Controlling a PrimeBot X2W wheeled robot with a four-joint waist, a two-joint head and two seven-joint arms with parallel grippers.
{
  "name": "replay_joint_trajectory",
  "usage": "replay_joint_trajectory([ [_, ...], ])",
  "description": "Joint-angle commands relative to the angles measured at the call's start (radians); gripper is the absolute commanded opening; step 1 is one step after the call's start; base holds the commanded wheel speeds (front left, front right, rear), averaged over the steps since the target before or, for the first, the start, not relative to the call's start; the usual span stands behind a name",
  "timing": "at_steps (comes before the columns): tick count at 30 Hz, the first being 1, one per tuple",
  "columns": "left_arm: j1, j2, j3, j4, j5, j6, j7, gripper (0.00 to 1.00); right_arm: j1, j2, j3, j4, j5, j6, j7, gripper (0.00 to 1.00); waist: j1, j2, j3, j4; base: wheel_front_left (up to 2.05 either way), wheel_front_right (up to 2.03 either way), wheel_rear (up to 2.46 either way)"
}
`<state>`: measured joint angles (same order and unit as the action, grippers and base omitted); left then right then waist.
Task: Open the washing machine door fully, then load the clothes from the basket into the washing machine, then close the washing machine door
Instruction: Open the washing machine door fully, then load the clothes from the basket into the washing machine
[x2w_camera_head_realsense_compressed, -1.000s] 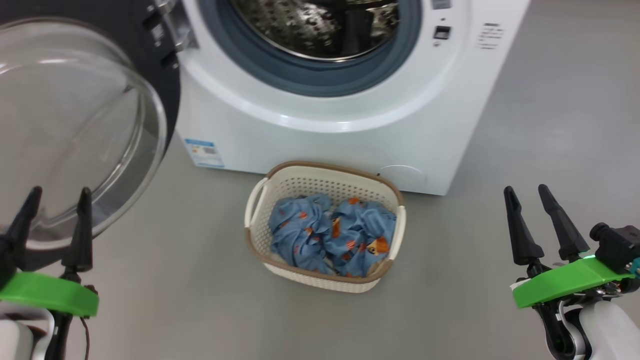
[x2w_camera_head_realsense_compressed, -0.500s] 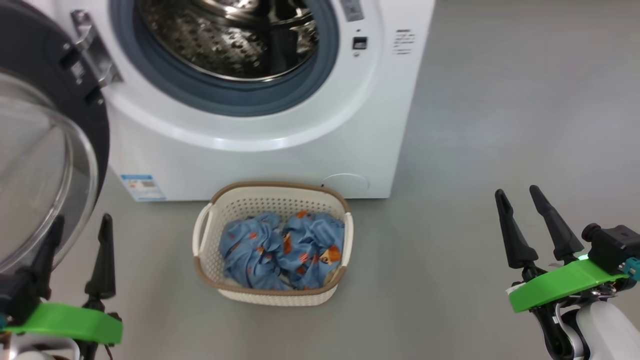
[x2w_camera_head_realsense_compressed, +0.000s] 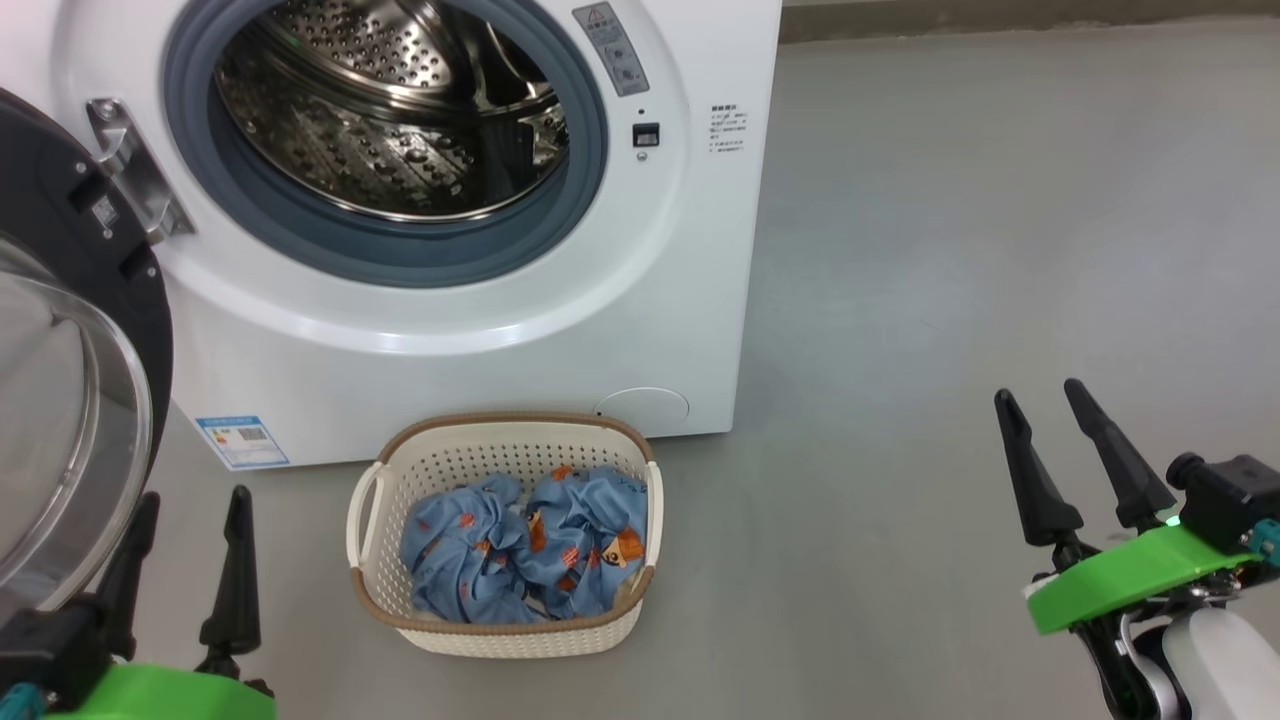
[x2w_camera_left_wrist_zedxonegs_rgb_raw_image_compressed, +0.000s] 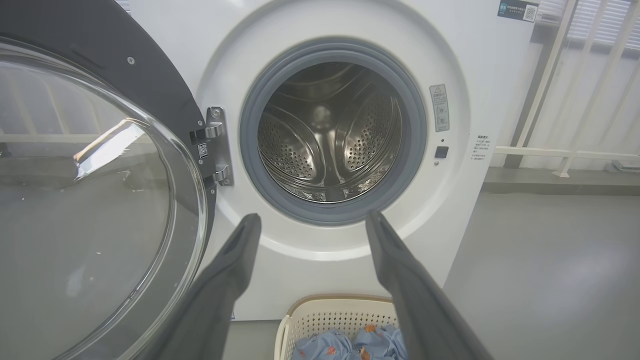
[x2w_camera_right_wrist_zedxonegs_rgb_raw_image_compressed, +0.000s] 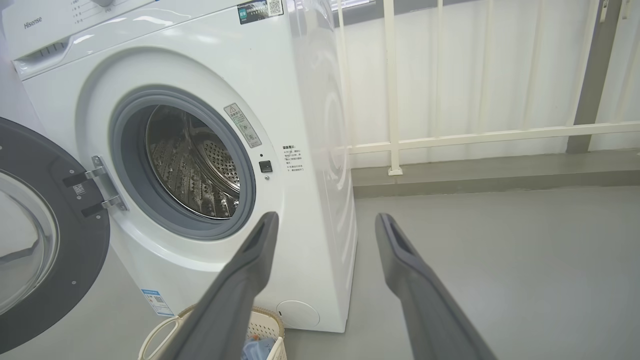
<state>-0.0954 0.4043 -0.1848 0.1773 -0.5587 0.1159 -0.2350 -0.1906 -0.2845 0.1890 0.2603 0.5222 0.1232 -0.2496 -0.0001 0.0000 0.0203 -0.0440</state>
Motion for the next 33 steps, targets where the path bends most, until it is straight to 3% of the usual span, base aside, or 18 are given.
replay_joint_trajectory([
  [1,-0.015,0.023,0.043,-0.035,-0.010,0.010,-0.012,1.00,0.014,-0.019,0.013,-0.017,-0.017,0.008,-0.012,1.00,0.0001,0.0000,-0.009,-0.005,0.00,0.00,0.00],
  [33,0.003,0.025,0.026,-0.056,-0.040,-0.004,-0.002,1.00,0.012,-0.024,0.006,0.001,-0.033,0.008,-0.012,1.00,0.0001,0.0000,-0.011,0.003,0.00,0.00,0.00],
])
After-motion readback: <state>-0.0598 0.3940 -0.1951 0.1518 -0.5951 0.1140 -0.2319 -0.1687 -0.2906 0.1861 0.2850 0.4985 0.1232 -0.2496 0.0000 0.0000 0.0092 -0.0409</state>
